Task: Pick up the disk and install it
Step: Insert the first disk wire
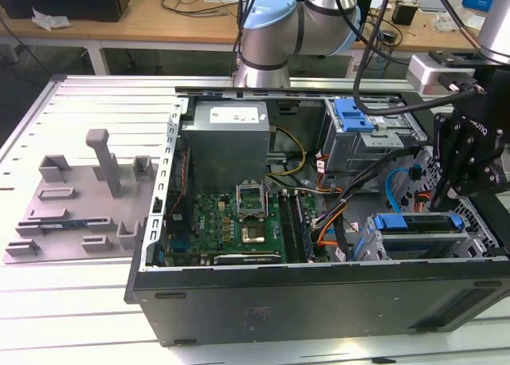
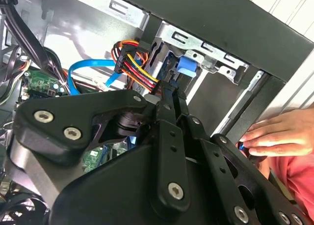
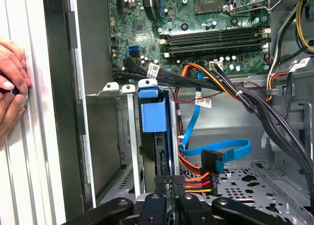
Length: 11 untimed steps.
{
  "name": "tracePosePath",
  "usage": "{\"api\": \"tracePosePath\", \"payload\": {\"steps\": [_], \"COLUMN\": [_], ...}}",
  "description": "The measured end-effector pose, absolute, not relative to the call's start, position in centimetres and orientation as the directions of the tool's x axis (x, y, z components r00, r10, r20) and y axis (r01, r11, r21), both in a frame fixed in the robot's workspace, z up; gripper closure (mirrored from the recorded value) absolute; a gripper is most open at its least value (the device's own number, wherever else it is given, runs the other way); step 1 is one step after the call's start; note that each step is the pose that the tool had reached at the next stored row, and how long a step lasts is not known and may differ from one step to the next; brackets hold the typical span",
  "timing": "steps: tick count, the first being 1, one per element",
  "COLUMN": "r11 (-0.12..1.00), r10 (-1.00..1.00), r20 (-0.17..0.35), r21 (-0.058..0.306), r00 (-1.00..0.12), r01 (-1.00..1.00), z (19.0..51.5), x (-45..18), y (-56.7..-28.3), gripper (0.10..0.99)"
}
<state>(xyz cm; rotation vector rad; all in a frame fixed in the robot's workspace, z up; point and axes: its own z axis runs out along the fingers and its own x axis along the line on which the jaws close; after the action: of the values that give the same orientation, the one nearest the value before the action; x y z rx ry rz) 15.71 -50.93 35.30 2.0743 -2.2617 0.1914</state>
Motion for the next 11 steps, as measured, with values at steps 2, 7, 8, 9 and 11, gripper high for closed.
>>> {"api": "tracePosePath", "payload": {"steps": [2, 7, 8, 9, 11], "r11": [0.083, 0.083, 0.083, 0.083, 0.083], "r10": [-0.987, -0.987, -0.987, -0.987, -0.987], "r20": [0.133, 0.133, 0.133, 0.133, 0.133], "r21": [-0.047, -0.046, -0.046, -0.046, -0.046], "r00": [-0.089, -0.089, -0.089, -0.089, -0.089], "r01": [-0.995, -0.995, -0.995, -0.995, -0.995], "z": [35.3, 35.28, 35.26, 35.23, 35.18], "x": [15.86, 15.87, 15.87, 15.86, 15.83], "y": [-50.93, -51.05, -51.06, -51.07, -51.08], "gripper": [0.918, 0.918, 0.918, 0.918, 0.918]}}
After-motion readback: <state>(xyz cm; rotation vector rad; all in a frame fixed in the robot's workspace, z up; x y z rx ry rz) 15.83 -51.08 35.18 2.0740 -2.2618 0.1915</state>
